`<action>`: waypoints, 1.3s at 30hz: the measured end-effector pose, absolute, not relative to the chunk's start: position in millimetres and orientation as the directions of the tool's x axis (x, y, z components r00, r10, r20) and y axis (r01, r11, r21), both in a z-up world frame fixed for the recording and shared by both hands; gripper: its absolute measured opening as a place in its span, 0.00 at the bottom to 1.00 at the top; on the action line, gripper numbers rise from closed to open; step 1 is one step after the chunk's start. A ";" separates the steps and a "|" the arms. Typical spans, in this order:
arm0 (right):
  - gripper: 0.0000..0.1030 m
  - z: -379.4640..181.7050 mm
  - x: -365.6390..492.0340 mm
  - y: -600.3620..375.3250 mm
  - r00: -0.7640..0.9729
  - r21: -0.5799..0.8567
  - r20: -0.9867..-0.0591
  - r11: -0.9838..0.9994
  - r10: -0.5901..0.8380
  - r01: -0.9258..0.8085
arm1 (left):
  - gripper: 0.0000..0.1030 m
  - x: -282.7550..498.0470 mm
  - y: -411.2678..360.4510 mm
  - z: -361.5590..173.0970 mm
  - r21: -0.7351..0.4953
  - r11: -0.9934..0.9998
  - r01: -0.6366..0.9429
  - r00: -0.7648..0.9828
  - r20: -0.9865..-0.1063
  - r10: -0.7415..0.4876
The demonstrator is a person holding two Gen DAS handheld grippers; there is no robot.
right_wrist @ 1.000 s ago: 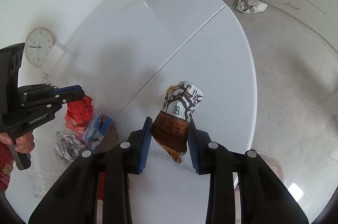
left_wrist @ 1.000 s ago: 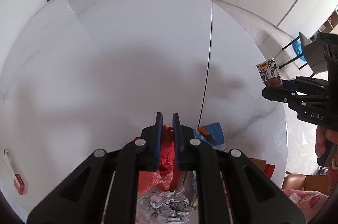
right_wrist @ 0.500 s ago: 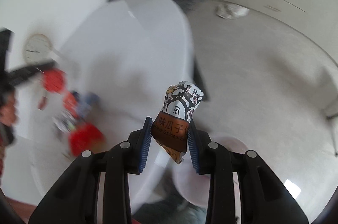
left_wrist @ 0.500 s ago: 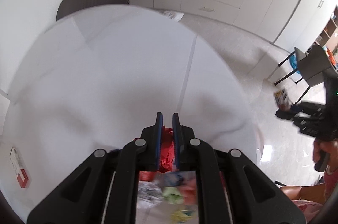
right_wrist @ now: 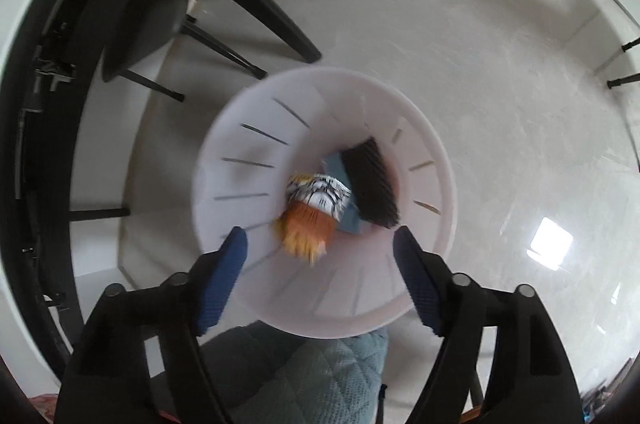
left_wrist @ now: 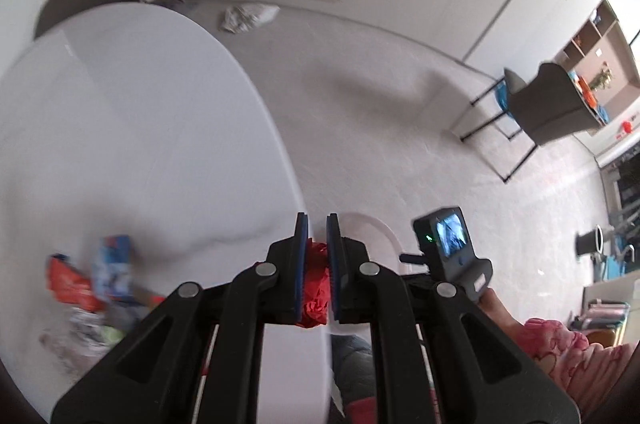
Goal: Collect trash
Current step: 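Release the snack bag into the bin with the right tool while the left drops a red wrapper, then return both tools to the table and grasp the brown paper bag with the right tool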
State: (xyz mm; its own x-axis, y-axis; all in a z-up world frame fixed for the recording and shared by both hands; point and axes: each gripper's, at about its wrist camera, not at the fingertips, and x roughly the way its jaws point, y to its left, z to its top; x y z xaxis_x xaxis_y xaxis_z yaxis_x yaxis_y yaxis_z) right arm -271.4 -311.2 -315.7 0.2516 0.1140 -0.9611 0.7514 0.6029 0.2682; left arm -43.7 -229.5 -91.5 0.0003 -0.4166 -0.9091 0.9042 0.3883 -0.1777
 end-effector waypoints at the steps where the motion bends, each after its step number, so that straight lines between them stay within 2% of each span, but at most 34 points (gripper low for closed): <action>1: 0.80 -312.2 -275.2 -313.5 0.257 0.273 -0.960 0.601 0.115 0.751 | 0.09 -52.0 -233.7 -98.7 -0.180 0.387 0.905 -0.010 -0.915 -0.404; 2: 0.86 -307.9 -280.6 -314.9 0.260 0.271 -0.960 0.600 0.108 0.753 | 0.09 -55.8 -237.1 -105.2 -0.182 0.382 0.906 -0.020 -0.920 -0.391; 3: 0.88 -301.1 -284.9 -314.7 0.260 0.264 -0.961 0.602 0.096 0.754 | 0.09 -62.3 -242.1 -112.7 -0.187 0.376 0.907 -0.034 -0.925 -0.378; 11: 0.97 -234.3 -317.3 -326.9 0.286 0.192 -0.957 0.649 -0.041 0.736 | 0.09 -105.9 -261.7 -158.9 -0.235 0.345 0.909 -0.127 -0.944 -0.306; 14: 0.97 -216.4 -324.6 -332.7 0.312 0.207 -0.949 0.644 -0.051 0.736 | 0.09 -115.7 -262.1 -176.2 -0.261 0.357 0.897 -0.167 -0.947 -0.275; 15: 0.97 -209.9 -326.8 -334.8 0.321 0.212 -0.945 0.643 -0.056 0.736 | 0.12 -118.6 -261.2 -182.3 -0.270 0.359 0.894 -0.183 -0.949 -0.258; 17: 0.97 -200.0 -328.8 -337.5 0.332 0.213 -0.941 0.643 -0.068 0.736 | 0.35 -121.4 -257.3 -188.7 -0.270 0.369 0.890 -0.191 -0.953 -0.237; 18: 0.97 -195.1 -328.6 -339.2 0.341 0.217 -0.937 0.644 -0.073 0.734 | 0.60 -122.0 -253.5 -189.1 -0.256 0.380 0.889 -0.174 -0.956 -0.237; 19: 0.97 -190.8 -328.1 -340.6 0.349 0.220 -0.934 0.644 -0.078 0.733 | 0.70 -120.9 -247.6 -187.0 -0.248 0.388 0.888 -0.160 -0.956 -0.245; 23: 0.97 -180.7 -322.5 -342.5 0.362 0.221 -0.928 0.644 -0.093 0.732 | 0.76 -122.6 -240.9 -177.1 -0.271 0.377 0.886 -0.171 -0.945 -0.278; 29: 0.97 -151.1 -310.3 -338.0 0.405 0.228 -0.908 0.680 -0.110 0.697 | 0.81 -103.7 -220.2 -136.9 -0.227 0.413 0.882 -0.083 -0.938 -0.338; 33: 0.97 -119.0 -287.6 -323.6 0.463 0.241 -0.880 0.742 -0.104 0.625 | 0.92 -86.8 -188.2 -87.8 -0.170 0.471 0.866 0.045 -0.911 -0.410; 36: 0.97 -95.1 -257.8 -303.2 0.509 0.248 -0.858 0.812 -0.069 0.528 | 0.92 -67.5 -154.5 -53.4 -0.122 0.542 0.831 0.157 -0.885 -0.439; 39: 0.97 -79.5 -223.5 -278.4 0.540 0.243 -0.841 0.876 -0.023 0.417 | 0.92 -45.5 -113.0 -31.7 -0.081 0.644 0.761 0.260 -0.871 -0.417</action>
